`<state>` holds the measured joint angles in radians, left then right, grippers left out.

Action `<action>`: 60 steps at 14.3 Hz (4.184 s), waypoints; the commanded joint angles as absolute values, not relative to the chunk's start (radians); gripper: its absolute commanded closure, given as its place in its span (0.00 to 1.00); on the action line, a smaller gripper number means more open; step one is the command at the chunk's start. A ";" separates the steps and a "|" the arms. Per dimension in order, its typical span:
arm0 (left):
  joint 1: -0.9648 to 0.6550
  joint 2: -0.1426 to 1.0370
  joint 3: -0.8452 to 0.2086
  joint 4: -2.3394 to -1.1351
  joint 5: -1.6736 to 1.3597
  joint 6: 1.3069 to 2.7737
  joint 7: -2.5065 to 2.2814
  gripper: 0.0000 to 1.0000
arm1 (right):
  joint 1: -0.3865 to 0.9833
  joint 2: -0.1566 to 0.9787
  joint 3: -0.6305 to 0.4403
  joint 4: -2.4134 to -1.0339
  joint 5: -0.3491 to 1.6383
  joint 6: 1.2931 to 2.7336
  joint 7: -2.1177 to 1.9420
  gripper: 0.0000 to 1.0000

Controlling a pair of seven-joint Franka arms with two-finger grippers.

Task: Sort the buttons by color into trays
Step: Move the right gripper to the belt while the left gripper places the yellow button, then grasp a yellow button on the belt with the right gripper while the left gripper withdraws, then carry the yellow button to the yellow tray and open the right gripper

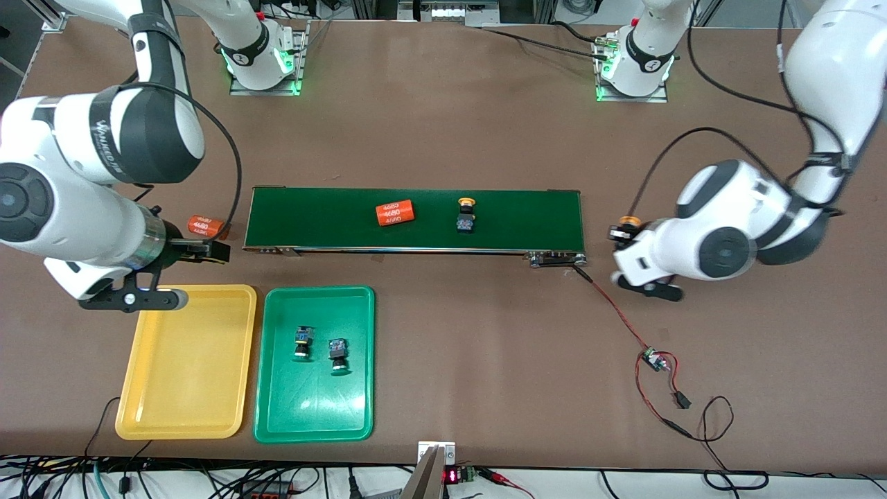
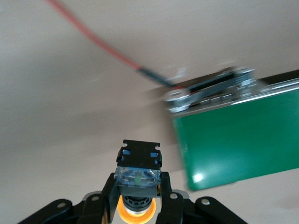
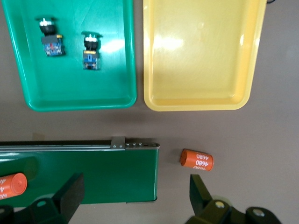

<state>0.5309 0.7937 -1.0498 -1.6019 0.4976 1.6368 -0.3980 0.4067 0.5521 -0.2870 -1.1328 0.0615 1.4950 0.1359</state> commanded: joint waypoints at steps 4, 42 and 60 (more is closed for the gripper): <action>0.341 0.863 -0.993 -1.581 0.480 1.692 -0.577 0.84 | 0.413 0.404 -0.209 -1.395 0.069 1.641 0.143 0.00; -0.055 0.011 0.014 -1.683 -0.028 1.767 0.080 0.00 | 0.792 0.621 -0.097 -1.545 0.170 1.988 0.755 0.00; -0.031 0.037 0.006 -1.591 0.012 1.601 0.048 0.00 | 0.631 0.684 -0.279 -1.324 0.086 1.954 0.588 1.00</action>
<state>-0.0307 0.0229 0.0102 -1.6224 0.0043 1.6272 0.0534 0.6814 0.6485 -0.2861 -1.3564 0.1177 1.9669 0.6525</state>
